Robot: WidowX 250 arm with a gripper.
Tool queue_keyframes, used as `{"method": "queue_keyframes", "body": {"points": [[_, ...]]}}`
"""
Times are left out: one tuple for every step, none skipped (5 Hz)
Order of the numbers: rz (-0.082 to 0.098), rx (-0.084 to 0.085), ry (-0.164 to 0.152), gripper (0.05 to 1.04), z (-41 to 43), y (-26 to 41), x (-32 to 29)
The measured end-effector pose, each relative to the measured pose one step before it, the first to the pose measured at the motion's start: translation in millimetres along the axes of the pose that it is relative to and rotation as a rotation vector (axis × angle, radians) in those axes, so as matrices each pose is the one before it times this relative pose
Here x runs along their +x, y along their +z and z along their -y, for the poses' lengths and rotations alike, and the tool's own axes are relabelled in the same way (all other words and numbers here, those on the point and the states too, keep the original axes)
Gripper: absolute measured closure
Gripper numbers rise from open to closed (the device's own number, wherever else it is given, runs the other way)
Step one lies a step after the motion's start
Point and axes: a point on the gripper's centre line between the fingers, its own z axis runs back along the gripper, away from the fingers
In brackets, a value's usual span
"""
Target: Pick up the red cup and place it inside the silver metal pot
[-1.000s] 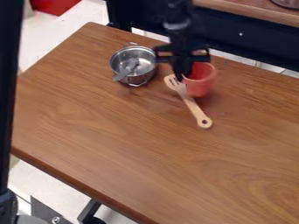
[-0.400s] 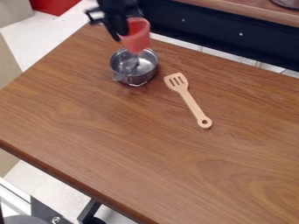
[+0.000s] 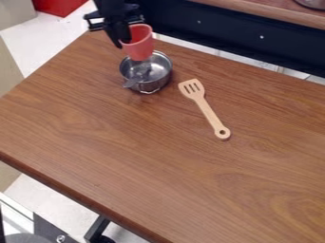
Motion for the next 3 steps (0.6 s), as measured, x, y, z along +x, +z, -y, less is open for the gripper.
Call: {"method": "queue_keyframes", "body": {"points": [[0.0037,0.0156,-0.0033,1.026,7.67,-10.02,0.28],[-0.0137,0.0178,0.0041,1.026,-0.87,-14.13,-2.04],[0.0167,0.0175,-0.0011,1.026,-3.04,-1.23,2.67]]}}
